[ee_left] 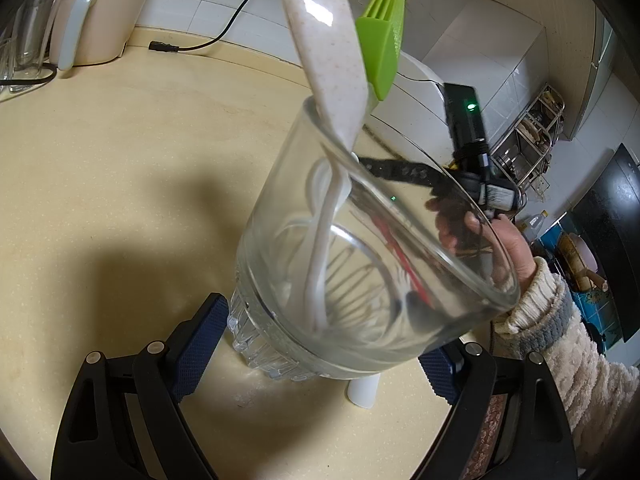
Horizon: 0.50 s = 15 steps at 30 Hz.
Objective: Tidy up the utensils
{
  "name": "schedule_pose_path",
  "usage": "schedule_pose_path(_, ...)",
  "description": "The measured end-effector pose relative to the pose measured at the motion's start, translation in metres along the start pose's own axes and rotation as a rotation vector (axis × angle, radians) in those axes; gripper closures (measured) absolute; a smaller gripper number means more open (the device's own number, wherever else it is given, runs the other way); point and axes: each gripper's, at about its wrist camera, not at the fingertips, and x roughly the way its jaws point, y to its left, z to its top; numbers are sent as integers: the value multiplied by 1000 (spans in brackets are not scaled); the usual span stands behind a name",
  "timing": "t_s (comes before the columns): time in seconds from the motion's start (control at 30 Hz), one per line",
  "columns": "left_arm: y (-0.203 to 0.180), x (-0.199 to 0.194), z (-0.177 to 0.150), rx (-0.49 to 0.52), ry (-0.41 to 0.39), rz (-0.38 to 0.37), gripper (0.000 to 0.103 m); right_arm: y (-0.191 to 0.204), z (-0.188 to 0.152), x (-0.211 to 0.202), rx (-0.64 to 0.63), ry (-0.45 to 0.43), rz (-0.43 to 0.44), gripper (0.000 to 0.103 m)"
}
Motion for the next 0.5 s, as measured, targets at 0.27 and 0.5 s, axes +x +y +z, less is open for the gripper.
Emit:
schedule_pose_path(0.27, 1, -1, 0, 0, 0, 0, 12, -8, 1, 14, -15, 41, -39, 77)
schedule_pose_path(0.5, 1, 0, 0, 0, 0, -1, 12, -1, -2, 14, -52, 46, -71, 77)
